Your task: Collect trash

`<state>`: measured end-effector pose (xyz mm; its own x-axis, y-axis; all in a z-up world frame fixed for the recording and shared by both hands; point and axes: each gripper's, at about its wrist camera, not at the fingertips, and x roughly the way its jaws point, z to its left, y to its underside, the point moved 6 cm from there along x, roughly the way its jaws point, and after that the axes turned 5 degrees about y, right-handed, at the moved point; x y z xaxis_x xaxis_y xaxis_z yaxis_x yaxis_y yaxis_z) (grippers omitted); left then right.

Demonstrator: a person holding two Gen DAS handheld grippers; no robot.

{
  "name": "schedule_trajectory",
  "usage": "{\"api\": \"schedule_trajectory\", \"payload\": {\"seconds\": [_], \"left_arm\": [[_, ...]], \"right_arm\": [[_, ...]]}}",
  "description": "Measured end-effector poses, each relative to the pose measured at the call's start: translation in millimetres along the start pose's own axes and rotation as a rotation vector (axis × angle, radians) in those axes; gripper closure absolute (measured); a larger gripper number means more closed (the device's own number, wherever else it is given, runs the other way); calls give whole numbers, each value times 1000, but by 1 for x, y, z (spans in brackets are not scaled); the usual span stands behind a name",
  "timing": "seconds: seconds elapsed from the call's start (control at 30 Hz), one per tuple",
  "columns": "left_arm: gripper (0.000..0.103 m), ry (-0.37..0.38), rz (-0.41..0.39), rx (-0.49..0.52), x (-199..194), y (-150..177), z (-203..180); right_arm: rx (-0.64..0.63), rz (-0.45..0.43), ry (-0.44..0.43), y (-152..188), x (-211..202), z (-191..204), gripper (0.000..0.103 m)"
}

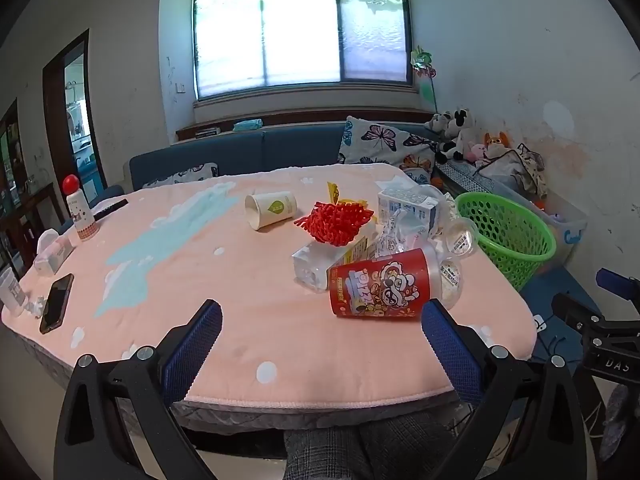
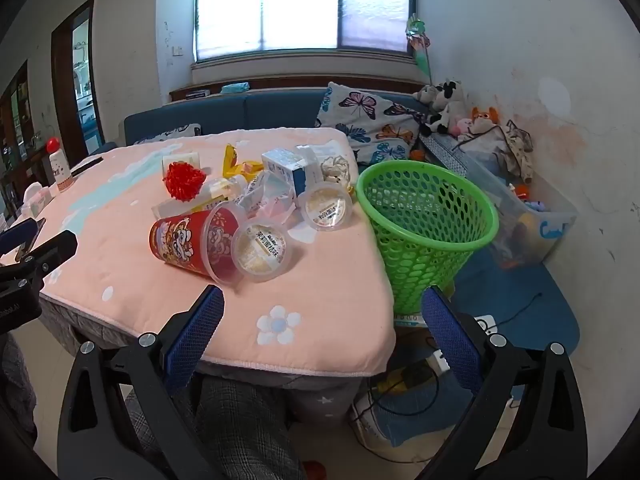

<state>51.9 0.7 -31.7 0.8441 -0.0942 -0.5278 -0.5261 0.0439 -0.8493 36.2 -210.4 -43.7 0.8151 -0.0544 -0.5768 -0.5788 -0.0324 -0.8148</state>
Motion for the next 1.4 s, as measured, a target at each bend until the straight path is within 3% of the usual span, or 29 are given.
{"api": "schedule_trajectory", "payload": {"seconds": [0.63, 0.7, 1.4], "left_arm": [[7, -2, -25, 18, -19, -2, 6], [7, -6, -18, 23, -3, 1, -5], [8, -2, -53, 26, -10, -2, -5]], "right_arm": [[-3, -3, -1, -1, -2, 0, 5], [-5, -3, -1, -2, -2, 1, 5], [-6, -10, -11, -1, -4, 1, 5]]}}
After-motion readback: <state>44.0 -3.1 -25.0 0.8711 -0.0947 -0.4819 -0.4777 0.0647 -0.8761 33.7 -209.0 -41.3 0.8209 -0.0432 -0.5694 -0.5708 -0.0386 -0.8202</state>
